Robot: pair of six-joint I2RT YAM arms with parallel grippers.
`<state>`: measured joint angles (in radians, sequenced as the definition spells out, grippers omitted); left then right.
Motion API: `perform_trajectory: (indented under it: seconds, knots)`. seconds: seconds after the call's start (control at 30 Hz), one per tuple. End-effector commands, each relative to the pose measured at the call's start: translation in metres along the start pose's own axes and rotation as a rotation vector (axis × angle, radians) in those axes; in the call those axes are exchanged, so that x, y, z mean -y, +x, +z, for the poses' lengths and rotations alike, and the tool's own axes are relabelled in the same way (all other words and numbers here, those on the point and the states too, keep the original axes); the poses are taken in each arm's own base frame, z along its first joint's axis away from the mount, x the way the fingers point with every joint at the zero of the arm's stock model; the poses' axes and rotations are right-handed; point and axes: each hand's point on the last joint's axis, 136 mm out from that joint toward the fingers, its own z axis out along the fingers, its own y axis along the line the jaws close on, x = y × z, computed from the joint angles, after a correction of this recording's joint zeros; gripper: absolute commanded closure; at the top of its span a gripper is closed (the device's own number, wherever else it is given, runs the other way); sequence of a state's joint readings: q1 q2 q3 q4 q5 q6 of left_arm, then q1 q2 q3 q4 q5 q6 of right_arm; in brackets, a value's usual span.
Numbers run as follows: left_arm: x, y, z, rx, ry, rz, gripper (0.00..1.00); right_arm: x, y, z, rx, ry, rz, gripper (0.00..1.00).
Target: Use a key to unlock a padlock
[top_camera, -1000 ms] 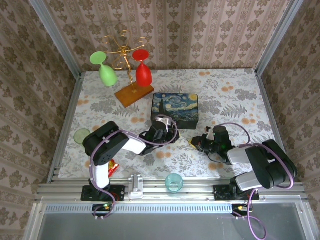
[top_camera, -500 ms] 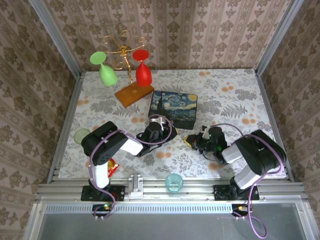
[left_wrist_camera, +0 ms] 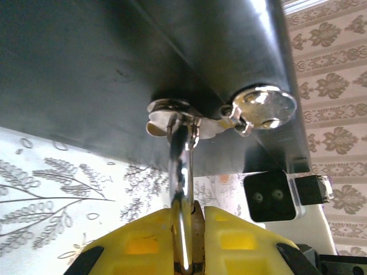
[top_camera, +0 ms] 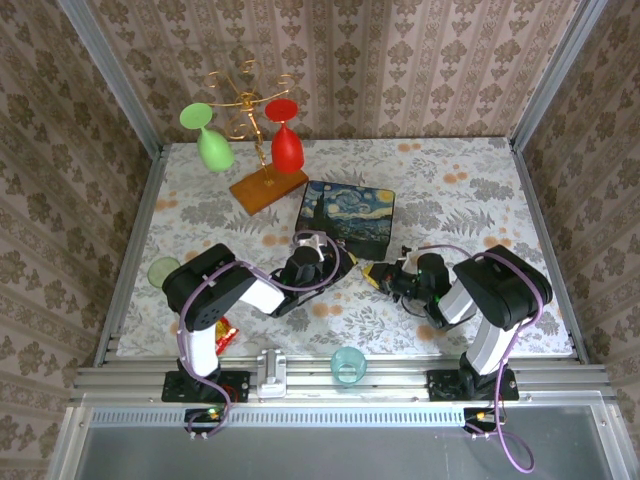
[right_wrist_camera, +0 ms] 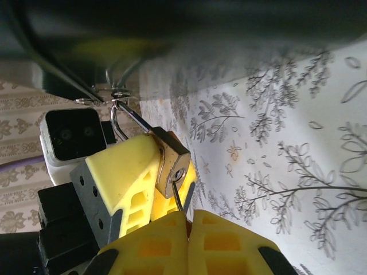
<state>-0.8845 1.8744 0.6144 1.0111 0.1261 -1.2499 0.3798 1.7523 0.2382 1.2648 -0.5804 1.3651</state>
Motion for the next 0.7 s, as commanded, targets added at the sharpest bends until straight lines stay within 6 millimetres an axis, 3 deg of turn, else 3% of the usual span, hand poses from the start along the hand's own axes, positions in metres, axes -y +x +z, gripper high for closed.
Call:
perform_trajectory:
  seconds: [0.0, 0.3, 0.57, 0.67]
  knots:
    - [0.055, -0.017, -0.008, 0.068, 0.182, -0.017, 0.98, -0.022, 0.001, 0.005, -0.029, -0.072, -0.062, 1.0]
    - [0.061, -0.018, -0.008, 0.071, 0.207, -0.037, 1.0, -0.017, -0.012, -0.001, 0.013, -0.061, -0.043, 1.0]
    - [0.072, -0.001, -0.005, 0.028, 0.242, -0.057, 1.0, -0.037, -0.016, -0.003, 0.026, -0.111, -0.095, 1.0]
    - [0.071, -0.002, -0.007, 0.033, 0.25, -0.063, 1.0, -0.035, -0.014, -0.005, 0.024, -0.107, -0.094, 1.0]
